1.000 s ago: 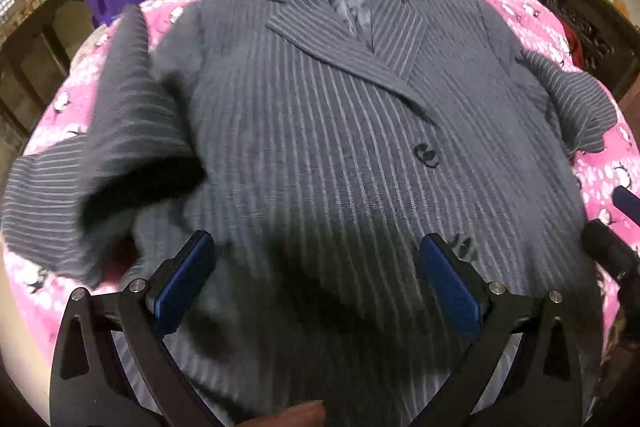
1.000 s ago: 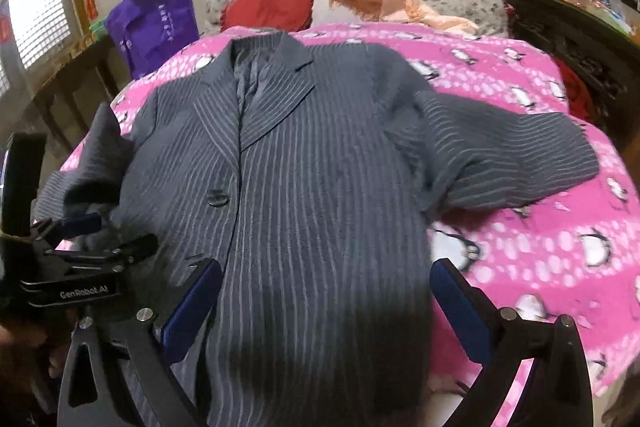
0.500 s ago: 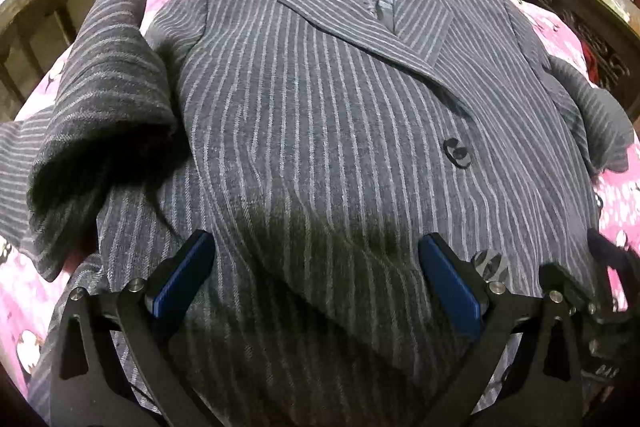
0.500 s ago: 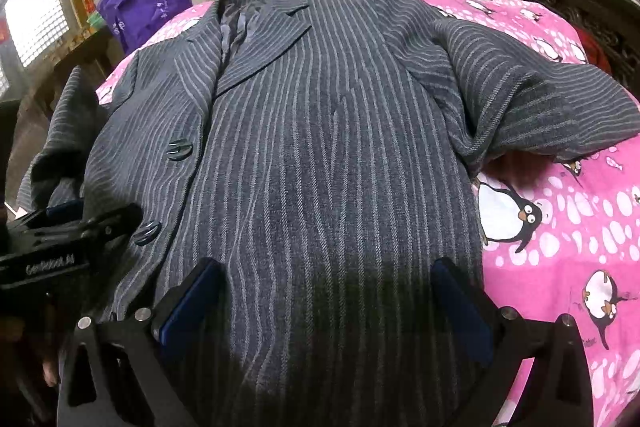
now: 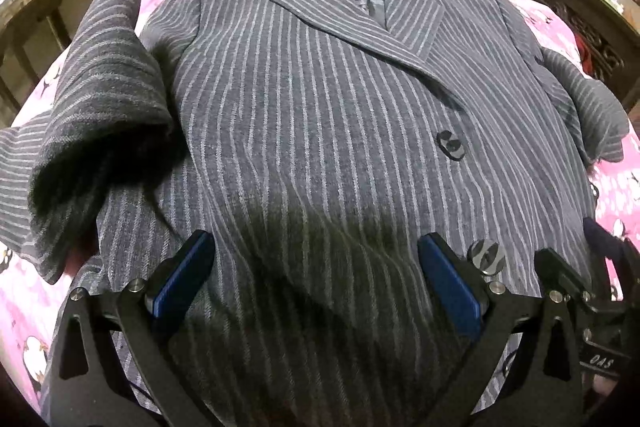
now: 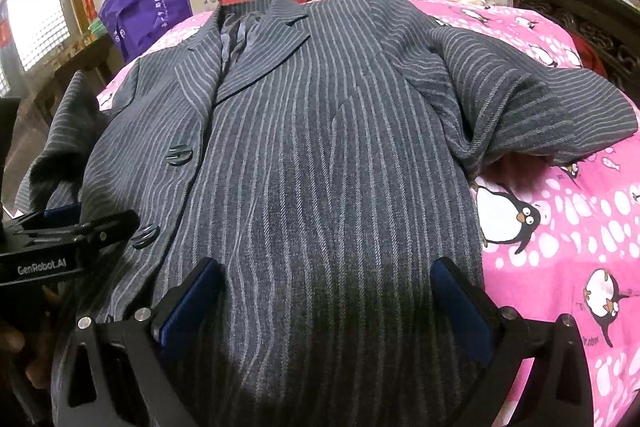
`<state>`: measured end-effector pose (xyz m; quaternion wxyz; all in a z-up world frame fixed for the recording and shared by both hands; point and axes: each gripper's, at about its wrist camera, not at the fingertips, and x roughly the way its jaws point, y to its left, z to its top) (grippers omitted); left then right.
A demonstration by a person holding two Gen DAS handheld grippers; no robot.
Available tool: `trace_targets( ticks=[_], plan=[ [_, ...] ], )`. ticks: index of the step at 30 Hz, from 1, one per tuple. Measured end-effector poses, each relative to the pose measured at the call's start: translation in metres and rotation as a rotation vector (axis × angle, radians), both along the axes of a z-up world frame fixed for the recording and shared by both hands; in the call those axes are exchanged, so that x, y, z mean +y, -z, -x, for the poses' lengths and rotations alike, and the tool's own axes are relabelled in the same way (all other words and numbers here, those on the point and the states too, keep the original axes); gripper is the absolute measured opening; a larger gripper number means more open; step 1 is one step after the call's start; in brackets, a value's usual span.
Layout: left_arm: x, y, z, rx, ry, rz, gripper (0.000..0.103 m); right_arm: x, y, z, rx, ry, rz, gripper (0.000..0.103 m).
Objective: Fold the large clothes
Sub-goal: 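Move the left tool toward the jacket sleeve cuff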
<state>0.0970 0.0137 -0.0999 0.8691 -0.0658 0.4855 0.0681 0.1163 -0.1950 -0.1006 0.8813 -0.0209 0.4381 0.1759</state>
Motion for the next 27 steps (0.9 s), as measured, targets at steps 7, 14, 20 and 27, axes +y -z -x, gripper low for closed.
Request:
trace_targets(
  ticks=[7,14,20,27],
  plan=[
    [-0.002,-0.004,0.010,0.028,0.047,0.007,0.103,0.000,0.000,-0.001,0.001,0.001,-0.002,0.103],
    [-0.005,-0.011,0.031,0.054,0.060,0.016,0.103,-0.001,0.000,-0.001,-0.003,0.003,-0.002,0.103],
    [-0.002,-0.005,0.044,0.080,0.062,0.073,0.103,-0.002,0.000,0.003,-0.011,0.009,-0.002,0.103],
    [-0.009,-0.005,0.047,0.059,0.112,0.033,0.103,-0.003,0.000,0.002,-0.012,0.009,-0.009,0.103]
  ],
)
